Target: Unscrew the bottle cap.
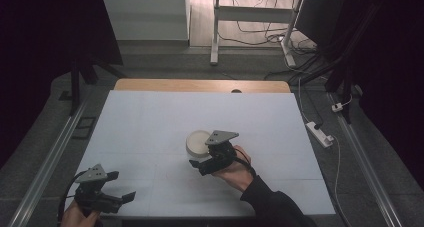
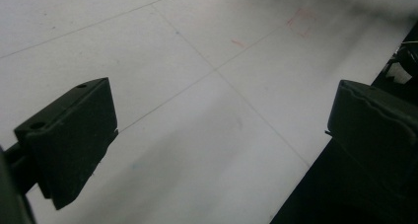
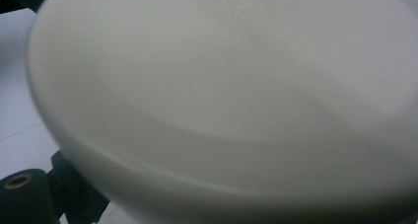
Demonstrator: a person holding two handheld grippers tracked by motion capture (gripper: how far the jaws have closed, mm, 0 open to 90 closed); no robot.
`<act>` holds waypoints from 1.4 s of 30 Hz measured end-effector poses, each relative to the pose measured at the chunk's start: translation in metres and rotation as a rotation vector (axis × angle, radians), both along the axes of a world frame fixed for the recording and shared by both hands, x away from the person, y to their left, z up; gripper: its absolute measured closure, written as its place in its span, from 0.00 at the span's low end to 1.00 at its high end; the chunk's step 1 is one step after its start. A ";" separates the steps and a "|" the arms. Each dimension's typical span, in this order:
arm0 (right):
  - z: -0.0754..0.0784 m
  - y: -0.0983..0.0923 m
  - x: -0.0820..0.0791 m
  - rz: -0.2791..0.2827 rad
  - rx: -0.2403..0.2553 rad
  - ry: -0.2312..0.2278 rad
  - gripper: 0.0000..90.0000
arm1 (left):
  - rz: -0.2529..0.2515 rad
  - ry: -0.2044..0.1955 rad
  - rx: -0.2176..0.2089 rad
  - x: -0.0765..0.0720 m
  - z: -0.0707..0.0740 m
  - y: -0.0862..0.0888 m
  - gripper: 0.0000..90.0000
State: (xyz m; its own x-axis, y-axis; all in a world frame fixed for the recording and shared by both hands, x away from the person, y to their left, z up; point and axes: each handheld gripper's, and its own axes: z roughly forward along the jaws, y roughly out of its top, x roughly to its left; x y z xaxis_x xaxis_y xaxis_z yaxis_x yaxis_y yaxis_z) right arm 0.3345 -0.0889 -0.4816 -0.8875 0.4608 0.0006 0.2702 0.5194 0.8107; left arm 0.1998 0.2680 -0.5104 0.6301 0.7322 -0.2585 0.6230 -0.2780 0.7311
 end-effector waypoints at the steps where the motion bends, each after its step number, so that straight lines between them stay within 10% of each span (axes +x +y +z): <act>1: 0.000 0.000 0.000 0.002 -0.001 0.000 0.07 | -0.009 -0.002 -0.013 0.002 0.000 -0.002 0.00; 42: 0.000 0.005 -0.007 0.065 -0.001 -0.002 0.07 | -0.347 -0.191 0.059 0.095 0.061 -0.094 0.01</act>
State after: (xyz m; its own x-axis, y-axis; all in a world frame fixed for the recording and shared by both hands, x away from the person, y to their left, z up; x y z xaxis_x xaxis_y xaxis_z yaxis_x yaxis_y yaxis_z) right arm 0.3271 -0.0840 -0.4816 -0.9154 0.4025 -0.0016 0.2343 0.5363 0.8109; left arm 0.2944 0.1735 -0.4492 0.8753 0.4776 -0.0765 0.3390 -0.4928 0.8014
